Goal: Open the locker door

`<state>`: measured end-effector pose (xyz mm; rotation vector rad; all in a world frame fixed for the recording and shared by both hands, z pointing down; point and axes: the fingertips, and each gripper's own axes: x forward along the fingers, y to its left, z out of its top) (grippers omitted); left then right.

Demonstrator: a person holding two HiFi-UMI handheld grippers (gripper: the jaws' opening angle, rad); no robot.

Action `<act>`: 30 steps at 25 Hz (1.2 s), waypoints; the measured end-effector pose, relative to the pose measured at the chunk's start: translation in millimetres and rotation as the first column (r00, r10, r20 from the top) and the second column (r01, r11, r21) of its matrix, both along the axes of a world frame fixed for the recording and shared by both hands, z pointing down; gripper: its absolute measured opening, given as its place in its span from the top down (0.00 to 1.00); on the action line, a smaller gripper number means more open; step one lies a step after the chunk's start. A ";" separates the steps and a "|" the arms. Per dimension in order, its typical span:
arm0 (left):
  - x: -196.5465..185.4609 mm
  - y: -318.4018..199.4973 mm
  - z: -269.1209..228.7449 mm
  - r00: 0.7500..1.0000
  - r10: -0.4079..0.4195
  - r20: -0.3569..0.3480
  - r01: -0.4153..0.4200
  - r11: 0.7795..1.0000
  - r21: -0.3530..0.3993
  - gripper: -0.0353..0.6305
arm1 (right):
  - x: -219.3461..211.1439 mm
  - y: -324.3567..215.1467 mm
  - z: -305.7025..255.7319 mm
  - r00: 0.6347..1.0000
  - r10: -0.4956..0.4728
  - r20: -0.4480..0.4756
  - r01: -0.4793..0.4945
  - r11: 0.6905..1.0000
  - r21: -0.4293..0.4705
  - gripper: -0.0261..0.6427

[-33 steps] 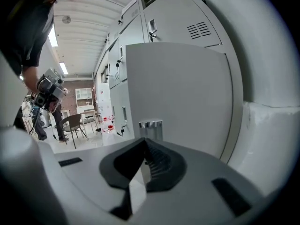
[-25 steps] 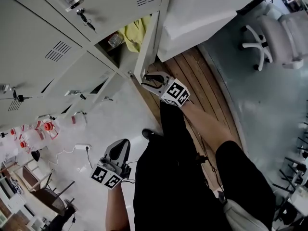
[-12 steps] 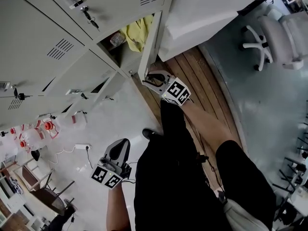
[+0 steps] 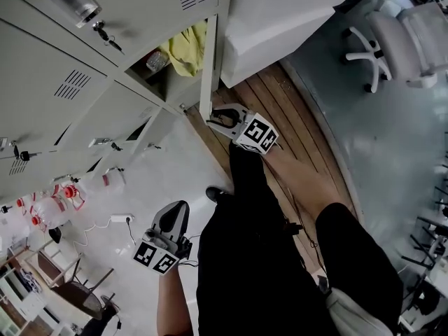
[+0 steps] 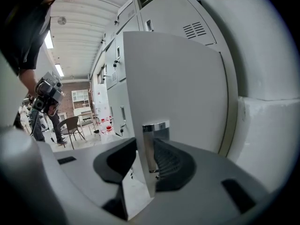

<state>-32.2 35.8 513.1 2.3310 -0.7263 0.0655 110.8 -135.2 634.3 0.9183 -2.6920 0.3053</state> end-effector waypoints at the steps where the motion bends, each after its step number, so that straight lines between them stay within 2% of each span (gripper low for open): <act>1: 1.4 -0.9 -0.2 1.000 0.004 0.001 -0.004 1.000 0.001 0.92 | 1.5 0.6 0.3 1.000 0.005 0.000 -0.005 1.000 -0.003 0.78; 14: 21.0 -10.0 -7.2 0.996 0.086 0.003 -0.086 0.996 0.016 0.92 | 28.2 13.3 1.4 0.997 0.066 -0.025 -0.066 0.998 -0.012 0.78; 30: 73.6 -23.0 -5.4 0.976 0.216 -0.010 -0.216 0.976 0.005 0.92 | 96.8 31.1 1.7 0.987 0.153 -0.049 -0.154 0.988 -0.025 0.77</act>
